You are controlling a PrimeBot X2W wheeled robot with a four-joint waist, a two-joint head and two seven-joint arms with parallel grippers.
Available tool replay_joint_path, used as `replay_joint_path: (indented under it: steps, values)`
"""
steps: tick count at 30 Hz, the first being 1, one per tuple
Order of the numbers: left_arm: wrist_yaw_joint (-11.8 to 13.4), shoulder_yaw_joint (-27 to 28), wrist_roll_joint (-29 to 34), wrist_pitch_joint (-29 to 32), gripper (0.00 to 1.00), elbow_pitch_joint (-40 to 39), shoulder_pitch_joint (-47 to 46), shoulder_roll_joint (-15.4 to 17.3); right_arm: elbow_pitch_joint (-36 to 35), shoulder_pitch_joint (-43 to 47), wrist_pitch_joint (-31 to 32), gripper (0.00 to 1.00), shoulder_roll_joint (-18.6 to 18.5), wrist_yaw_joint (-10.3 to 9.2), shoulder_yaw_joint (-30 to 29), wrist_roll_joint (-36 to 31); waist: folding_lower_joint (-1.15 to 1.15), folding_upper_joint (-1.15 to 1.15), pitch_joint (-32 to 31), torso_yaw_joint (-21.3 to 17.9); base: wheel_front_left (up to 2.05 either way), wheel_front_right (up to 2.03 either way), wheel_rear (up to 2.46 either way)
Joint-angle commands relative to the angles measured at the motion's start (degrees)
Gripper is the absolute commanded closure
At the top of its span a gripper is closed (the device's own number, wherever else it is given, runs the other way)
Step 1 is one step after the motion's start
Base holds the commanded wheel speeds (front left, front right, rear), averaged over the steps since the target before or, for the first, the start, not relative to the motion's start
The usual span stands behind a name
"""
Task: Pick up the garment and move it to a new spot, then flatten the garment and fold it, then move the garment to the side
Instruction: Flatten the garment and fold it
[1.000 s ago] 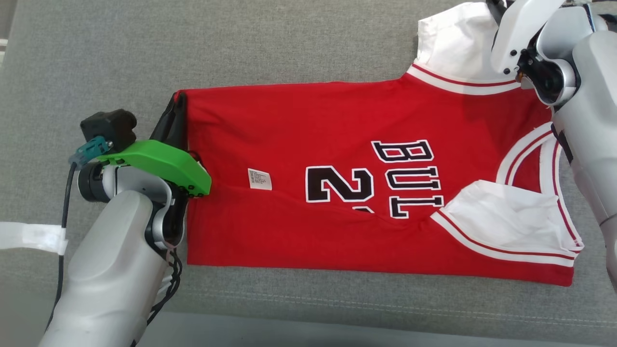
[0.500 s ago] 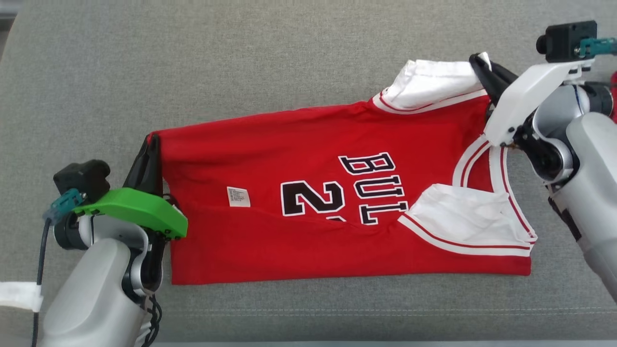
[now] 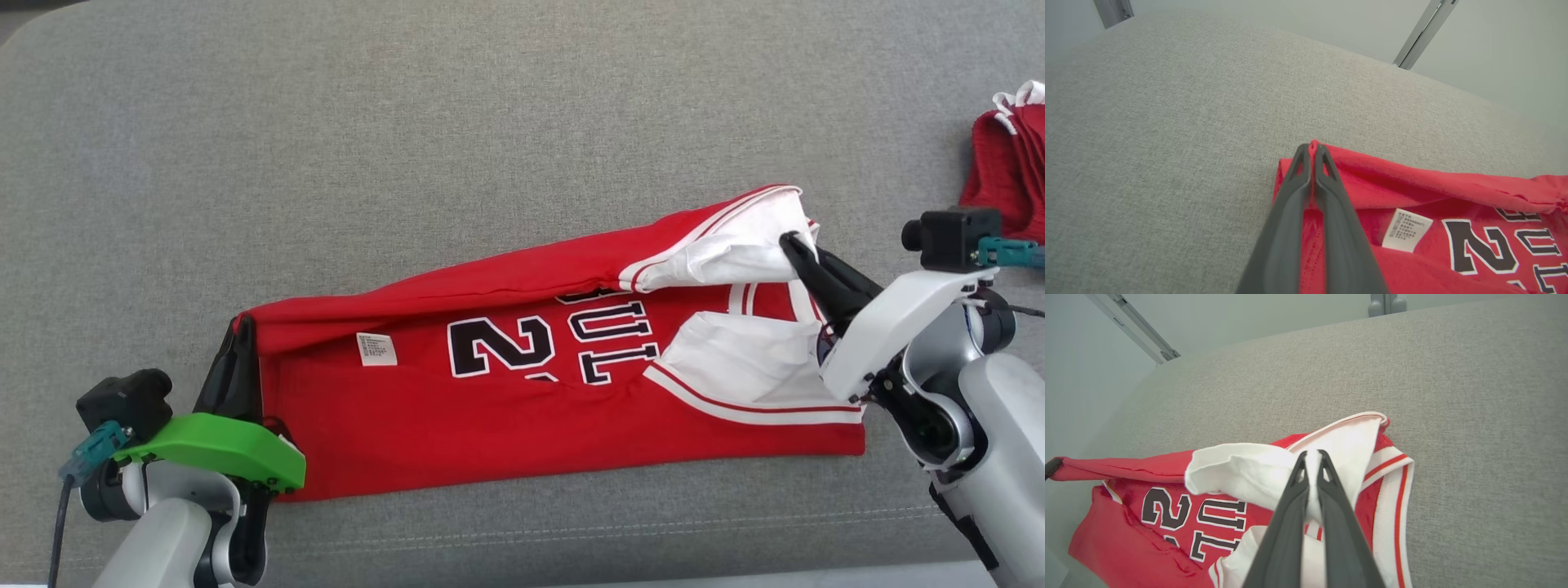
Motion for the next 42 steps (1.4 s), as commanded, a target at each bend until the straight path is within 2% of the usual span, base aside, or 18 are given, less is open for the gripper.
replay_joint_path:
  steps: [1, 10, 19, 20, 21, 22, 23, 24, 25, 26, 33, 42]
  values:
    - [0.24, 0.30, -0.07, -0.50, 1.00, 0.18, 0.88, 0.28, -1.48, 1.98, 0.35, 1.00, 0.40, 0.00, -0.74, -0.55, 0.00, 0.00, 0.14, -0.17, 0.00, 0.00, 0.00]
    - [-0.69, 1.02, 0.66, -1.70, 1.00, 2.88, 1.73, 0.12, -7.60, 10.72, 2.86, 1.00, 3.63, 0.00, -4.98, -3.00, 0.00, 0.00, -0.05, -1.13, 0.00, 0.00, 0.00]
    - [-1.04, 1.25, 0.41, -2.26, 1.00, 3.20, 4.68, -0.53, -7.96, 14.18, 2.36, 1.00, 5.57, 0.00, -6.47, -6.48, 0.00, 0.00, -0.48, -1.64, 0.00, 0.00, 0.00]
    - [-0.98, 1.10, 0.60, -2.30, 0.89, 3.32, 4.98, -0.66, -7.51, 14.52, 1.97, 0.78, 5.76, 0.00, -6.66, -6.95, 0.00, 0.00, -0.58, -1.64, 0.00, 0.00, 0.00]
    - [-0.90, 1.02, 0.73, -2.34, 0.52, 3.31, 5.22, -0.85, -7.15, 14.72, 1.65, 0.66, 5.91, 0.00, -6.68, -7.35, 0.00, 0.00, -0.66, -1.61, 0.00, 0.00, 0.00]
    - [-0.85, 0.98, 0.76, -2.25, 0.23, 3.35, 5.53, -0.97, -6.83, 14.92, 1.42, 0.59, 6.09, 0.00, -6.65, -7.56, 0.00, 0.00, -0.75, -1.57, 0.00, 0.00, 0.00]
    - [-0.86, 0.93, 0.78, -2.24, 0.00, 3.46, 5.84, -0.99, -6.66, 15.19, 1.07, 0.53, 6.16, 0.00, -6.65, -7.74, 0.00, 0.00, -0.81, -1.53, 0.00, 0.00, 0.00]
    - [-0.82, 0.92, 0.85, -2.26, 0.00, 3.56, 6.04, -0.99, -6.41, 15.53, 0.77, 0.32, 6.03, 0.00, -6.73, -8.06, 0.00, 0.00, -0.89, -1.47, 0.00, 0.00, 0.00]
    - [-0.79, 0.91, 0.92, -2.24, 0.00, 3.53, 6.25, -1.00, -6.19, 15.94, 0.51, 0.06, 5.85, 0.00, -6.78, -8.19, 0.00, 0.00, -0.99, -1.42, 0.00, 0.00, 0.00]
    - [-0.97, 0.79, 0.73, -2.25, 0.00, 3.54, 6.63, -1.13, -6.09, 16.47, 0.23, 0.00, 5.71, 0.00, -6.81, -8.30, 0.00, 0.00, -1.11, -1.37, 0.00, 0.00, 0.00]
    - [-1.80, -0.28, -0.42, -1.37, 0.00, 1.56, 11.11, -0.18, -5.64, 20.51, -0.01, 0.00, 4.59, 0.00, -7.16, -8.34, 0.00, 0.00, -2.57, -1.68, 0.00, 0.00, 0.00]
    - [1.61, 0.22, 0.50, -1.61, 0.00, -4.85, 16.87, 1.28, -6.36, 25.07, 0.66, 0.00, 3.75, 0.00, -9.24, -8.04, 0.00, 0.00, -5.68, -1.53, 0.00, 0.00, 0.00]
